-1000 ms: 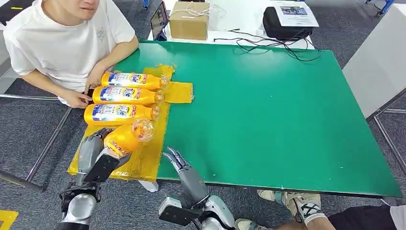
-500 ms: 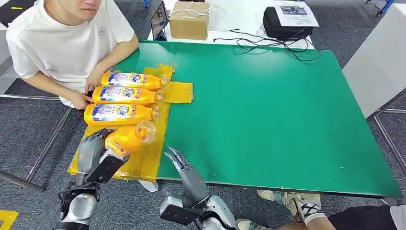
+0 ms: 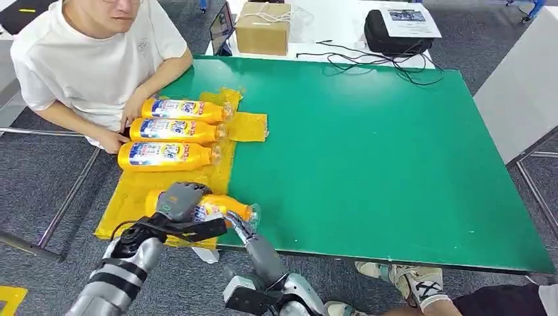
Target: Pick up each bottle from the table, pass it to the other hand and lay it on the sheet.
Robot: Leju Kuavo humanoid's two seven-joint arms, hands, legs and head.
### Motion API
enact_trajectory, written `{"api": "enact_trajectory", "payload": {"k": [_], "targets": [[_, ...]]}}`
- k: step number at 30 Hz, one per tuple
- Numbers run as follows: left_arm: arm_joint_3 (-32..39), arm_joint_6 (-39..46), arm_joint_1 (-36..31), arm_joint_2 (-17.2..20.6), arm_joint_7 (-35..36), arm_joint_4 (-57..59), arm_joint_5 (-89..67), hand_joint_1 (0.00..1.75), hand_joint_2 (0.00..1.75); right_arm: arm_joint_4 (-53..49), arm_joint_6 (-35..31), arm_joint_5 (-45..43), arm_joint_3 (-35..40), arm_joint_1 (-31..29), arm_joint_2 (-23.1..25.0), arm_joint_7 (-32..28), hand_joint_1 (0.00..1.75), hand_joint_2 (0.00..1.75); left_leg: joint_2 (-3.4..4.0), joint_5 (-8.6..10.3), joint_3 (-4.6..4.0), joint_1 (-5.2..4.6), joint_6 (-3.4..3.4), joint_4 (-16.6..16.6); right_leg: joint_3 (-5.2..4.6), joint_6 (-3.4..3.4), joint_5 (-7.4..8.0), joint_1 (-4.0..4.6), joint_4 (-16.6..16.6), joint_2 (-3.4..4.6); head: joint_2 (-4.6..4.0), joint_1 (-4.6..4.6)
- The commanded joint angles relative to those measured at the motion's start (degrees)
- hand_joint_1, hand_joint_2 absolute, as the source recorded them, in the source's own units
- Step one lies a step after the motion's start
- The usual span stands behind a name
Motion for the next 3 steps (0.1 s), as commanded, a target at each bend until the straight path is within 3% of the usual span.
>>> {"api": "enact_trajectory", "payload": {"k": [1,3], "targets": [[-11.15,-1.5,-13.97,-3.36,0.75,21.99,2.02,1.55,1.75,2.02,-0.07,-0.8,2.77,1.83,0.92,-0.67,0.0,0.0,-0.1,-0.02,0.23,0.04,-0.07,-0.04,0.23,-0.07,-0.03,0.02,-0.04,0.02,0.0,-0.07],[-11.72,-2.93,-16.04,-5.05,1.23,23.5,4.08,1.48,1.75,2.56,-0.52,-1.41,3.07,1.3,1.03,-0.6,0.0,0.0,-0.26,0.0,0.18,0.1,-0.09,0.02,0.23,-0.09,-0.03,0.08,-0.01,-0.13,0.0,-0.04]]}}
